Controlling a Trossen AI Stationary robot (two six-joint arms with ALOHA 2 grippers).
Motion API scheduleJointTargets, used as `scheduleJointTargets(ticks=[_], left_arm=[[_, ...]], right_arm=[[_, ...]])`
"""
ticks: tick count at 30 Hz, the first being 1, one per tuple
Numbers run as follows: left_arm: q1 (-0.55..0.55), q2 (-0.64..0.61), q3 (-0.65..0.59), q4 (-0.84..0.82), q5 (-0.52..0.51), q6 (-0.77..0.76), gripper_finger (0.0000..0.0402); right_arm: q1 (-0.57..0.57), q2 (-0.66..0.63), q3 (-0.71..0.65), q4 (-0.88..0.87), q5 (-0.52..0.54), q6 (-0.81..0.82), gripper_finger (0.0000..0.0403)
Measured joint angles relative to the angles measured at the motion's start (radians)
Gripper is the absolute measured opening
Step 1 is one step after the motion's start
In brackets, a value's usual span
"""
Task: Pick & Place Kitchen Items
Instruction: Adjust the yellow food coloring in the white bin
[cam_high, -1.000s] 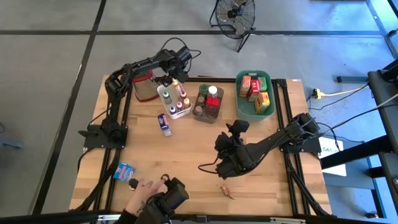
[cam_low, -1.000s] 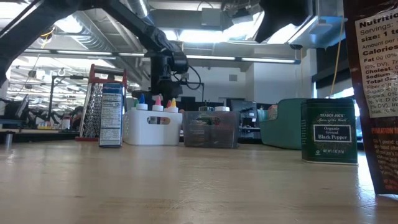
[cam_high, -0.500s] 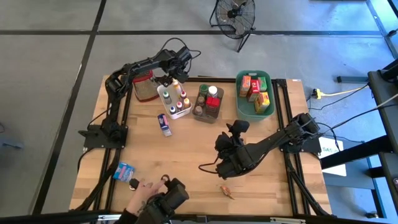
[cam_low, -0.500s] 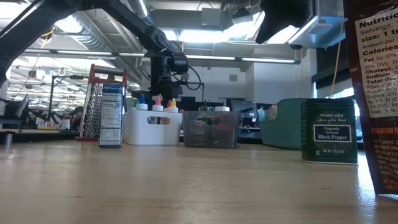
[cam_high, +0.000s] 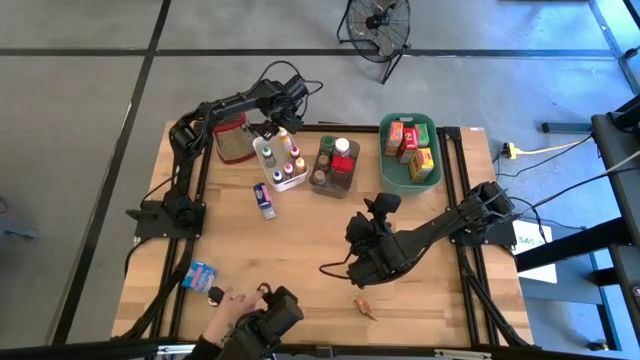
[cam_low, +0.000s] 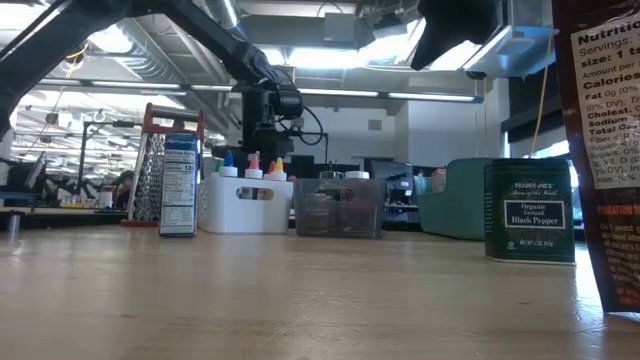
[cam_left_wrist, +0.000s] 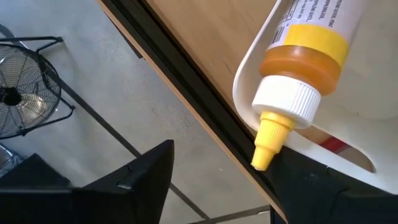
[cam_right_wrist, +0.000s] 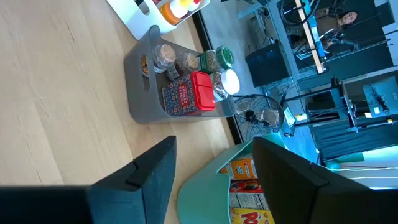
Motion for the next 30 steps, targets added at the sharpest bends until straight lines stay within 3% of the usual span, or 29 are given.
scheduleJointTargets(ticks=[18, 30], left_arm=[[0.012, 0.003, 0.0, 0.001, 0.048, -0.053, 0.0176], [0.014, 0.042, -0.001, 0.008, -0.014, -0.095, 0.0115]], right_arm=[[0.0, 0.0, 0.0, 0.0, 0.0, -0.003, 0.0213], [0.0, 0.0, 0.0, -0.002, -0.001, -0.003, 0.0213]])
